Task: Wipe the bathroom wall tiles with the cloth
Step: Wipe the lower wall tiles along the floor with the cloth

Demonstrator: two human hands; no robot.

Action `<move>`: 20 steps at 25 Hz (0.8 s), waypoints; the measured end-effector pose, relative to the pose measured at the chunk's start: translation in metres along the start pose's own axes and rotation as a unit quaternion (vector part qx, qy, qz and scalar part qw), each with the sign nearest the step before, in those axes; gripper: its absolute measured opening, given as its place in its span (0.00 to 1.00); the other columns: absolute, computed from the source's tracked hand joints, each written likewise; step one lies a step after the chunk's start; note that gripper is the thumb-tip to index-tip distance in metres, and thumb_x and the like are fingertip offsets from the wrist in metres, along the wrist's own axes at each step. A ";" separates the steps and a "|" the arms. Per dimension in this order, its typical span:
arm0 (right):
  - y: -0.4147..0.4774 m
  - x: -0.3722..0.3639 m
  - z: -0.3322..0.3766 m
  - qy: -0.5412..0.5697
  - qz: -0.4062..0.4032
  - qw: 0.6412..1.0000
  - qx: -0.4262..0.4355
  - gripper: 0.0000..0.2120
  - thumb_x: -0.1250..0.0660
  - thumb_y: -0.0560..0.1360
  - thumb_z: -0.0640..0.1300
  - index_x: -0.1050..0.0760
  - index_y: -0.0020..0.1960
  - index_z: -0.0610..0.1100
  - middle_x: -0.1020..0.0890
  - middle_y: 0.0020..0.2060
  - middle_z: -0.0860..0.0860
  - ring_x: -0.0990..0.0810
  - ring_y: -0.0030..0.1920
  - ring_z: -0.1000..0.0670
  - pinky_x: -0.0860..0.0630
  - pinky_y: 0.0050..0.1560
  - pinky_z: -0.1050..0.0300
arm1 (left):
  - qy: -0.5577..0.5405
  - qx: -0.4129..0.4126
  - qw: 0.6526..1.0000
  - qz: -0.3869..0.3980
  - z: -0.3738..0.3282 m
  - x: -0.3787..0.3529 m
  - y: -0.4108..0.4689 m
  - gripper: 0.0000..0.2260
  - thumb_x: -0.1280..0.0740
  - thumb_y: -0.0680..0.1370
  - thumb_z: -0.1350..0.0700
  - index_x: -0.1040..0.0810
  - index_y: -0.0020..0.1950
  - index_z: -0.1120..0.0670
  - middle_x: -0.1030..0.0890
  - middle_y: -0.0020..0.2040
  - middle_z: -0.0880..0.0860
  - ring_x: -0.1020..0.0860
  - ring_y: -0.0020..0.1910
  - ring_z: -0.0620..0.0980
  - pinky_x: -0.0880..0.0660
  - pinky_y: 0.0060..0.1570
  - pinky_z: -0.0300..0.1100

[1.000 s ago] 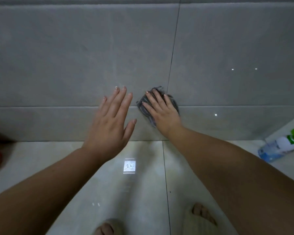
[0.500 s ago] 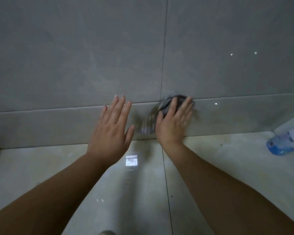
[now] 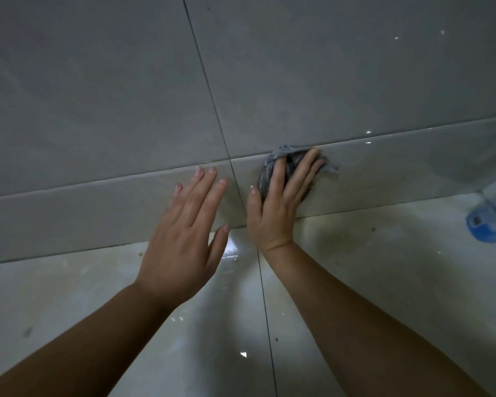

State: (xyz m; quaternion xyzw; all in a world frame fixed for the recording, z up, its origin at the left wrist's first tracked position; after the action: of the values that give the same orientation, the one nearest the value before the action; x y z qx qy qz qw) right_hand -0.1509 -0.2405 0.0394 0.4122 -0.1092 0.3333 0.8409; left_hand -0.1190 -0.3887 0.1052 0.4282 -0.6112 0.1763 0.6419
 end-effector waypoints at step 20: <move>-0.036 -0.046 0.010 -0.186 0.113 0.937 0.274 0.28 0.41 0.75 0.53 0.41 0.74 0.51 0.50 0.75 0.42 0.55 0.75 0.38 0.59 0.76 0.43 | 0.024 0.013 1.000 -0.006 0.021 0.006 -0.005 0.27 0.40 0.82 0.51 0.42 0.79 0.59 0.41 0.79 0.58 0.47 0.80 0.55 0.46 0.77 0.56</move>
State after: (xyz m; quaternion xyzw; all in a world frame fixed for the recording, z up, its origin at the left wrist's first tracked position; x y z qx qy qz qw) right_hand -0.1614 -0.2859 0.0019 0.6660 -0.2146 0.3605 0.6168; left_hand -0.1277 -0.4090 0.1066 0.4352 -0.5908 0.1907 0.6521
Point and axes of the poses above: each hand's wrist, its own y-axis towards the middle knuckle, its own x-axis out of the back of the hand, z = x × y, the point moved 7 cm from there along y, towards the middle knuckle
